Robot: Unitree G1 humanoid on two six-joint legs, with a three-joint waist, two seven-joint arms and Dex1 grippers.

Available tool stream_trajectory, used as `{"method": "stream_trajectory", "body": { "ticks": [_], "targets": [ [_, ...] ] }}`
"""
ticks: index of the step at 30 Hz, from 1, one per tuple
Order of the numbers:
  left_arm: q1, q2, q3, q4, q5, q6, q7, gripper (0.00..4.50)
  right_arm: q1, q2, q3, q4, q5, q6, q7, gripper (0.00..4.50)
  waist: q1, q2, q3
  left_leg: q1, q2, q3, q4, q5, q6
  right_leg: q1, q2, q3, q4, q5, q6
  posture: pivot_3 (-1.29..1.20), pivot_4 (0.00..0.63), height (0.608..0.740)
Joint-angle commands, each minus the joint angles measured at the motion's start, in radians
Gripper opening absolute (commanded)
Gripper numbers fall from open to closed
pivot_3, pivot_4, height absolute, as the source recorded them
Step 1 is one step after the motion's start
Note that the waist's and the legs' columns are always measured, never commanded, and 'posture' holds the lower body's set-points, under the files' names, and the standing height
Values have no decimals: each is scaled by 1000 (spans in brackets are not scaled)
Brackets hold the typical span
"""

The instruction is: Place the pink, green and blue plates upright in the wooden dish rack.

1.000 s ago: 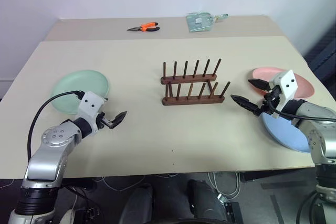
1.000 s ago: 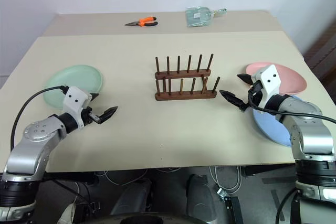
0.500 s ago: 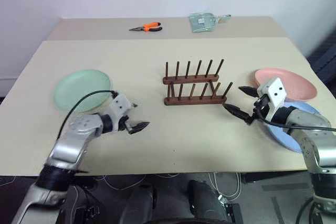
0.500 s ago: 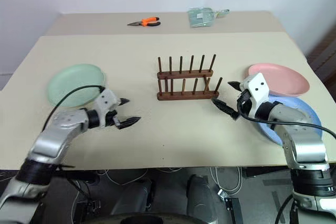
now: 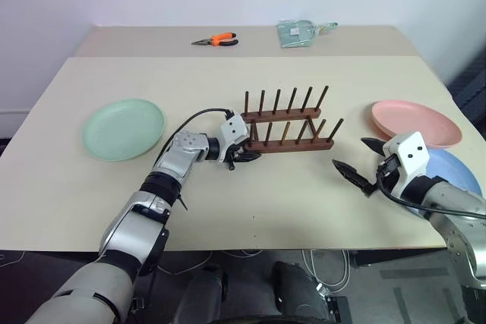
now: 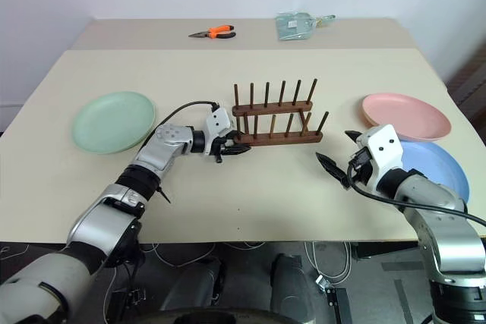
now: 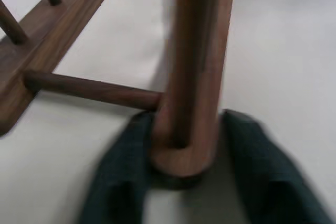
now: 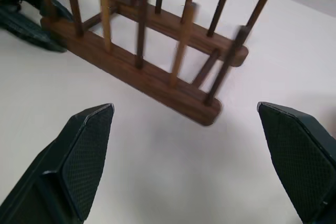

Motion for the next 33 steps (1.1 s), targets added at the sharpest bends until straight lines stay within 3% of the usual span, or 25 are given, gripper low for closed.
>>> {"method": "stream_trajectory", "body": {
  "ticks": [1, 11, 18, 20, 22, 23, 25, 28, 30, 33],
  "targets": [
    [8, 9, -13, 10, 18, -47, -71, 787, 37, -10, -46, -61, 0, 6, -9, 4500, 0, 0, 0, 0, 0, 0, 0, 0, 0, 0, 0, 0, 0, 0, 0, 0, 150, 740],
    [134, 119, -59, -285, -9, -7, -312, 788, 164, -68, -105, -96, 15, 38, 65, 4500, -2, 0, 0, 0, 0, 0, 0, -1, 2, 0, 0, 0, 0, 2, -3, 0, 150, 740],
    [220, 195, -48, -456, 30, 128, -247, 4204, 174, -85, -99, -49, -15, 20, 88, 4500, -1, 1, 0, 0, 1, 0, 0, -1, 2, 0, 0, 0, 0, 1, -2, 0, 150, 740],
    [259, 229, -35, -527, 19, 188, -235, 4500, 189, -97, -96, -48, -9, 21, 116, 3966, -3, 1, 0, 0, 1, 0, 0, -1, 2, 0, 0, 0, 0, 1, -2, 0, 150, 740],
    [310, 272, -21, -621, -15, 267, -248, 4500, 212, -104, -93, -62, 5, 26, 146, 3185, -6, 1, -1, 0, 1, 0, 0, -1, 2, 0, 0, 0, 0, 0, 0, 0, 150, 740],
    [344, 294, -9, -674, -37, 309, -252, 4221, 223, -109, -82, -67, -2, 23, 156, 2636, -8, 2, -1, 0, 1, 0, -1, -2, 2, -1, 0, 0, 1, 0, 0, 0, 150, 740],
    [409, 337, 8, -789, -84, 393, -259, 3506, 240, -116, -57, -72, -17, 16, 171, 1558, -11, 3, -2, 0, 2, 0, -1, -2, 3, -1, 0, 0, 1, -1, 0, 0, 150, 740],
    [480, 353, 7, -925, -122, 480, -224, 2092, 235, -109, -2, -78, -35, 12, 174, 78, -9, 4, -2, 1, 2, 0, -1, -2, 3, -1, 0, 0, 1, -2, -3, 0, 150, 740],
    [509, 323, -16, -980, -115, 505, -168, 1100, 202, -95, 55, -63, -72, 6, 149, 0, -5, 4, -2, 0, 2, 0, 0, -2, 3, 0, -1, 1, 1, -3, -3, 0, 150, 740],
    [517, 252, -64, -998, -61, 497, -63, 1100, 123, -78, 153, 6, -167, -19, 88, 0, 4, 4, -2, 0, 1, 0, 1, -2, 3, 0, -1, 1, 0, -3, -3, 0, 150, 740]
  ]
}}
